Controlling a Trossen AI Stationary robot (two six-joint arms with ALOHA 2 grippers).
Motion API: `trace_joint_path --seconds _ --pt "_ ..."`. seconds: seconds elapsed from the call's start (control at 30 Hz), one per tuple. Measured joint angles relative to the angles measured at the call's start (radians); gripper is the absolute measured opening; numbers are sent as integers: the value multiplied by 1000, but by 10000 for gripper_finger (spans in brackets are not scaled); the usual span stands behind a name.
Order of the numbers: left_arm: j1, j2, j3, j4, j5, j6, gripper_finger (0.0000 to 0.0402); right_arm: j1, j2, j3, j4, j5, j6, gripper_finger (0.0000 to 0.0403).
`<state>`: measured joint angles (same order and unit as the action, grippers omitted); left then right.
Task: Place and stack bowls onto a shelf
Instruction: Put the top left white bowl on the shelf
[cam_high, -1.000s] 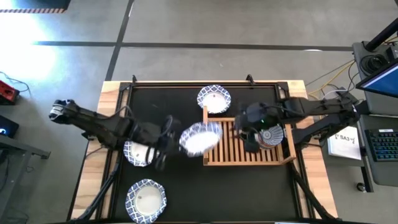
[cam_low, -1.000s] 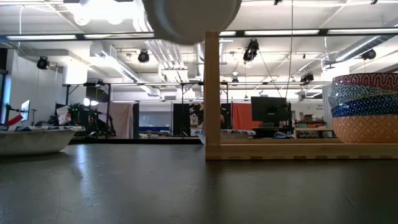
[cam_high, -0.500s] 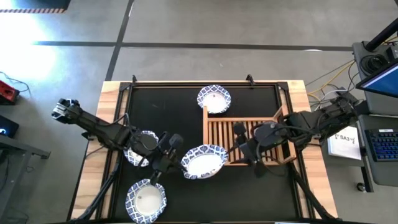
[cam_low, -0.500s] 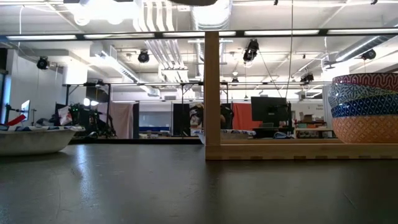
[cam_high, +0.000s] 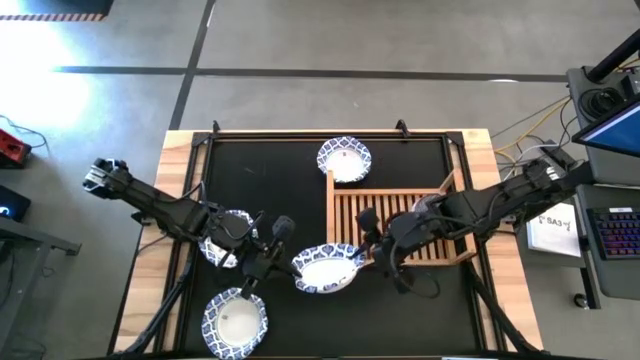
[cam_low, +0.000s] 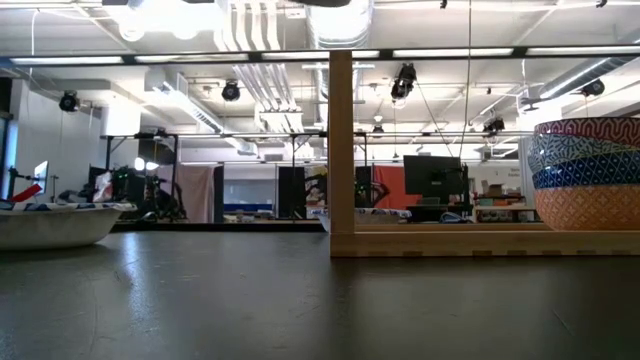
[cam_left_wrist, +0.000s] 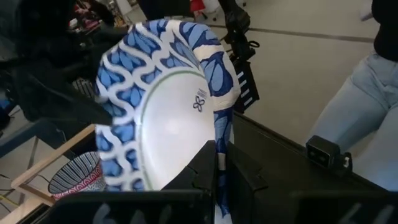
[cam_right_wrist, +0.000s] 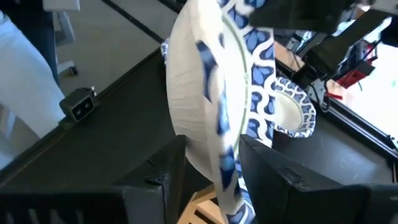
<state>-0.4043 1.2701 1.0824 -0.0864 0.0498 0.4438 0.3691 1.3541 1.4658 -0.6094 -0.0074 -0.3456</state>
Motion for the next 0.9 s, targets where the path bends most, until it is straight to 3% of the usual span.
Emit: trace_joint_path --seconds 0.17,0.4,0.63,0.9 --pt "1 0 0 0 2 0 0 0 30 0 2 -37 -35 102" --pt "2 0 0 8 -12 -32 8 0 41 -1 3 -121 -85 17" --pt "4 0 0 8 -22 -135 47 0 32 -1 10 -131 -69 10" --pt "4 0 0 36 -24 -142 123 -2 30 -1 16 -116 -29 9"
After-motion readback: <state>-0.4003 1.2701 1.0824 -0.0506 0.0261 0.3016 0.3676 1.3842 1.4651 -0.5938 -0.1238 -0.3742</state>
